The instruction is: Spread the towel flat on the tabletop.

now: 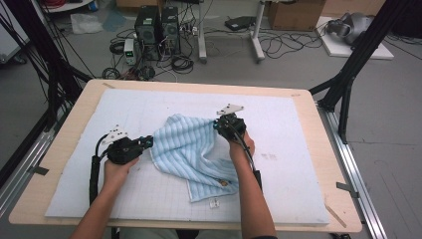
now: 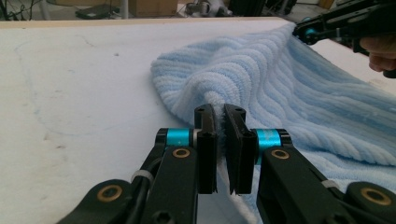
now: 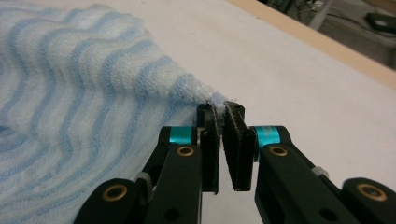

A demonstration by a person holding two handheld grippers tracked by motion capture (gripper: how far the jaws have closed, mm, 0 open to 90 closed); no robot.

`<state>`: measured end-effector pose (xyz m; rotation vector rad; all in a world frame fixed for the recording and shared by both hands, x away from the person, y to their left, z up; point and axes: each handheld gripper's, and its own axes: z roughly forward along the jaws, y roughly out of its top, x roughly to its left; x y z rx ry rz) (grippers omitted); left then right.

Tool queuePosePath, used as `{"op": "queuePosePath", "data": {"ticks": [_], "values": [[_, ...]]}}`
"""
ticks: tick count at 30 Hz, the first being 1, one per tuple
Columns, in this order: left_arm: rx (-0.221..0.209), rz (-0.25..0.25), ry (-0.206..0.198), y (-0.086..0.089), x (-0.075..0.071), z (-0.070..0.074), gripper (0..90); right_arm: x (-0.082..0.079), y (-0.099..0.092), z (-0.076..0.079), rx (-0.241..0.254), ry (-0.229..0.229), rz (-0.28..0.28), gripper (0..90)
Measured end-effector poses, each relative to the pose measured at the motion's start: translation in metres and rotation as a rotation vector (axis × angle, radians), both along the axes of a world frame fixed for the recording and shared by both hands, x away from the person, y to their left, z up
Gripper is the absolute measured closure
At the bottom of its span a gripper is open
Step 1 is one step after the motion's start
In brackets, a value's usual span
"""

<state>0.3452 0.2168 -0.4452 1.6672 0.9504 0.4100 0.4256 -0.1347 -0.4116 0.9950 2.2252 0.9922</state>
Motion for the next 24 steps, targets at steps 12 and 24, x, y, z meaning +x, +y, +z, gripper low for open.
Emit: {"op": "queuePosePath", "data": {"ticks": [12, 24], "values": [[-0.035, 0.062, 0.001, -0.011, 0.012, 0.008, 58.9, 0.025, -0.013, 0.012, -0.111, -0.097, -0.143, 85.1], [-0.042, 0.06, 0.009, -0.011, 0.011, 0.009, 44.7, 0.033, -0.047, 0.006, -0.087, -0.049, -0.383, 84.5]]}}
